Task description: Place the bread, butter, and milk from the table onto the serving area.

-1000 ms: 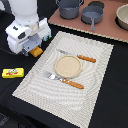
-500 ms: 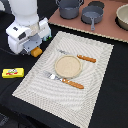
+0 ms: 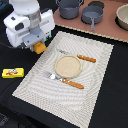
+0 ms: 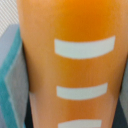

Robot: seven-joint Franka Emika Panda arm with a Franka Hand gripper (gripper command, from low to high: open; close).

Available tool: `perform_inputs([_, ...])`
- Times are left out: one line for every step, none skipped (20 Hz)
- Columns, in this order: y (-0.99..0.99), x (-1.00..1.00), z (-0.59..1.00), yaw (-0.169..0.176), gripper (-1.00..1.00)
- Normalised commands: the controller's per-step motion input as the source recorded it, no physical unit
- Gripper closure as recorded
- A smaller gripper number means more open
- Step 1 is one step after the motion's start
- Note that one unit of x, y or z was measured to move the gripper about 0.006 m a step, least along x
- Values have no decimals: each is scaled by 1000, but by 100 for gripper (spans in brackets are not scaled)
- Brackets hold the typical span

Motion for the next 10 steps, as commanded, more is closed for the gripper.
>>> perform_inputs([0,1000,917,0,100])
perform_inputs([-43,1000,837,0,100])
perform_inputs([-97,1000,754,0,100])
perform_inputs([-106,1000,689,0,100])
perform_inputs([-109,1000,674,0,100])
perform_inputs([-114,1000,651,0,100])
perform_inputs([-131,1000,609,0,100])
perform_inputs([-134,1000,603,0,100])
perform_inputs([-143,1000,591,0,100])
perform_inputs([-149,1000,583,0,100])
